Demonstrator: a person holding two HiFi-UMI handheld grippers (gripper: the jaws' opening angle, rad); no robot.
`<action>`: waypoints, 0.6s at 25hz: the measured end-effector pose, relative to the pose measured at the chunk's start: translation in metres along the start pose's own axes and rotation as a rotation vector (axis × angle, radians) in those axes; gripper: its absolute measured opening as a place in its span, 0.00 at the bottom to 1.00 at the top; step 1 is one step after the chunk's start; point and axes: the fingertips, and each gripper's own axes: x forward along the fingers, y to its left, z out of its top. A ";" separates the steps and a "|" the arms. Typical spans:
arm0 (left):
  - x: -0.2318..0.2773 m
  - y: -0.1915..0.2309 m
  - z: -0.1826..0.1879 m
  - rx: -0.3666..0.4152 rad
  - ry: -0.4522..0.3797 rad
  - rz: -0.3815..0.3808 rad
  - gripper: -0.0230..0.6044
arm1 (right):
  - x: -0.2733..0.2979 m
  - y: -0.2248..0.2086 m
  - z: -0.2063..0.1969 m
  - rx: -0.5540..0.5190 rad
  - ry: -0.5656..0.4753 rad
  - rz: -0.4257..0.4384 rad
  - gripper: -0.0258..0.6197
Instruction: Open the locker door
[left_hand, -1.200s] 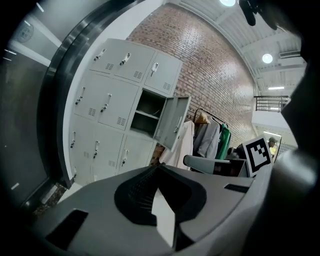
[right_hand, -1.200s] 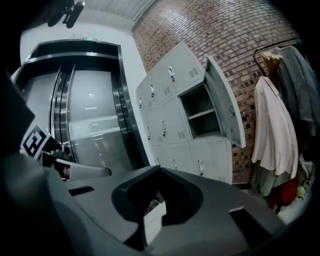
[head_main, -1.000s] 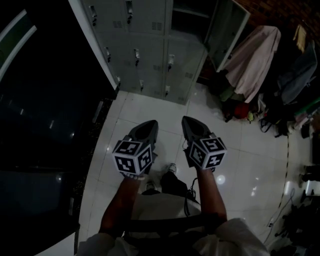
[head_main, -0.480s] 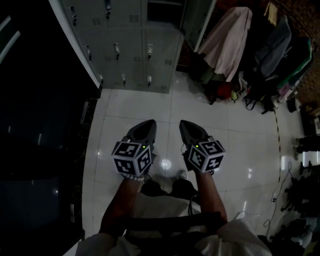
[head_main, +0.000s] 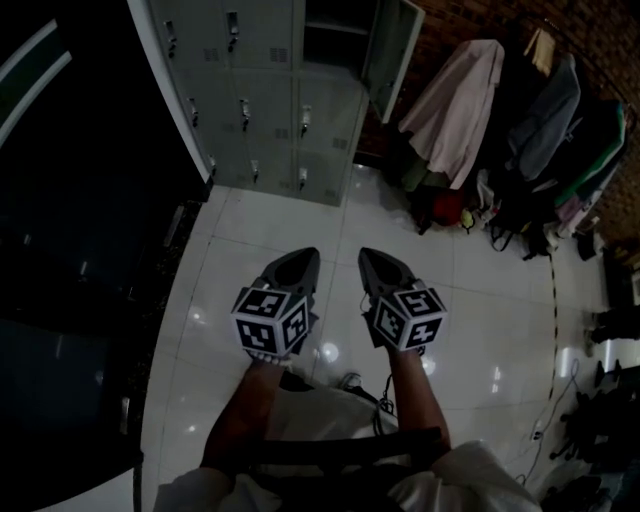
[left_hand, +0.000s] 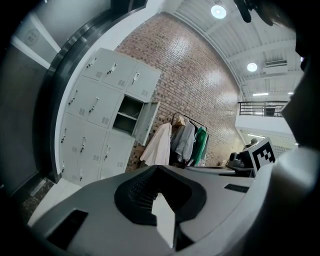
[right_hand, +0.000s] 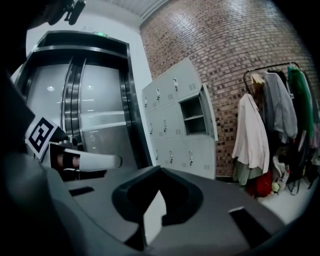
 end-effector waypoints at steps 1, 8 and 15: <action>0.000 -0.005 -0.001 0.002 -0.004 0.005 0.02 | -0.003 -0.002 -0.001 -0.001 0.003 0.008 0.04; 0.000 -0.028 0.002 0.020 -0.026 0.028 0.02 | -0.024 -0.013 0.015 -0.024 -0.039 0.024 0.04; -0.001 -0.038 0.005 0.037 -0.033 0.033 0.02 | -0.033 -0.018 0.016 -0.013 -0.055 0.025 0.04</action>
